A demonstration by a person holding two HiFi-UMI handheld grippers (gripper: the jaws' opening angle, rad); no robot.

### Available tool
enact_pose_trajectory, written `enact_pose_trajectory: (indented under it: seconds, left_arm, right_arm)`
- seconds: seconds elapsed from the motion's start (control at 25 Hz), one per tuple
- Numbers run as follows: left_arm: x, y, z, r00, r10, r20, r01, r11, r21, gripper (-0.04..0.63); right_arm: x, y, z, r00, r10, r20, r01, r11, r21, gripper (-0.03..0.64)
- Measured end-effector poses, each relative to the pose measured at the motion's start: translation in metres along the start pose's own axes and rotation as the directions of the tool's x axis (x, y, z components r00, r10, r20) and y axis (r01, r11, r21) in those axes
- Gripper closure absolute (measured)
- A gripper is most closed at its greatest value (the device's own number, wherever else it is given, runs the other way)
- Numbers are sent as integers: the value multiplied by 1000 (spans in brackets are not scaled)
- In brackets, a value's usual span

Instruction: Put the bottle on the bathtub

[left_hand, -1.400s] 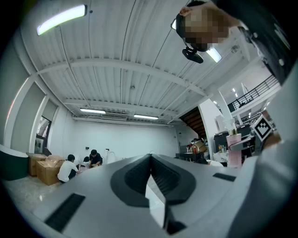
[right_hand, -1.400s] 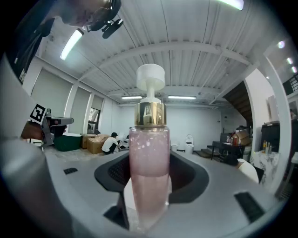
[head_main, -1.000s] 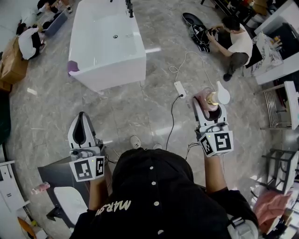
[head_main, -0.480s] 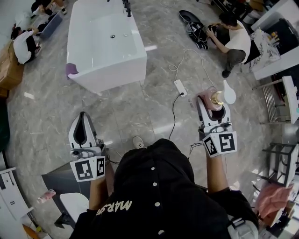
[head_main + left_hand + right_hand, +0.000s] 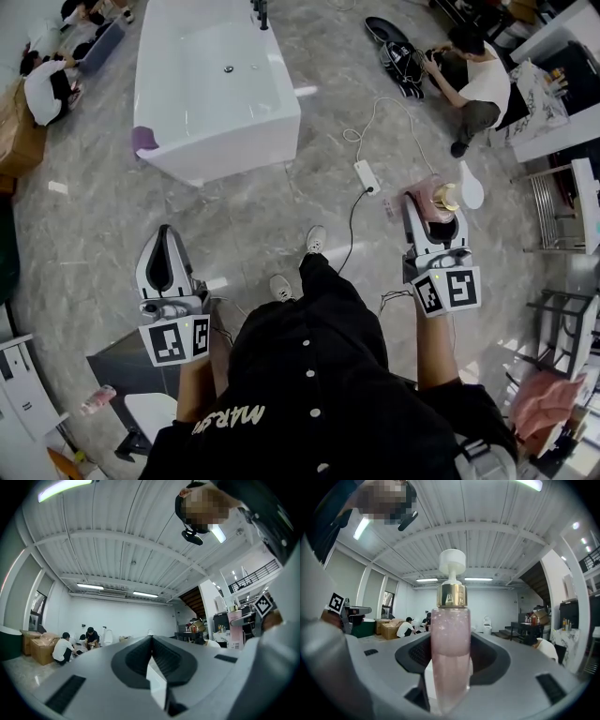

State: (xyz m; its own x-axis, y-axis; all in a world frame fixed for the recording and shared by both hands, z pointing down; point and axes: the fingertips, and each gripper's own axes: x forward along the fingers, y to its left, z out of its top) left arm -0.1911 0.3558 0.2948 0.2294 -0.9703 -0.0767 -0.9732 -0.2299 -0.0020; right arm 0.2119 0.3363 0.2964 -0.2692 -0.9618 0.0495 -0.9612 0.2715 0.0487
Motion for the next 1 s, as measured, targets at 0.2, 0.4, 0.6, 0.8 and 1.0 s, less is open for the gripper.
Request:
enact_pose_trajectory:
  seconds: [0.2, 0.4, 0.6, 0.8, 1.0]
  left_arm:
    - [33, 2, -3, 1000, 26, -1, -26, 1000, 2, 584]
    - [77, -2, 0, 999, 49, 9, -49, 999, 11, 584]
    - [117, -9, -1, 998, 69, 11, -69, 998, 15, 584]
    - [152, -14, -5, 995, 102, -1, -101, 995, 22, 584]
    - [179, -23, -5, 990, 139, -2, -139, 990, 31, 584]
  right_arm:
    - [40, -18, -4, 1000, 13, 7, -13, 1000, -2, 394]
    - [86, -40, -1, 999, 44, 11, -44, 999, -24, 394]
    - [127, -63, 0, 997, 71, 15, -70, 997, -20, 394]
    - [168, -88, -3, 995, 97, 11, -97, 995, -14, 394]
    - [201, -108, -8, 992, 128, 8, -128, 992, -6, 394]
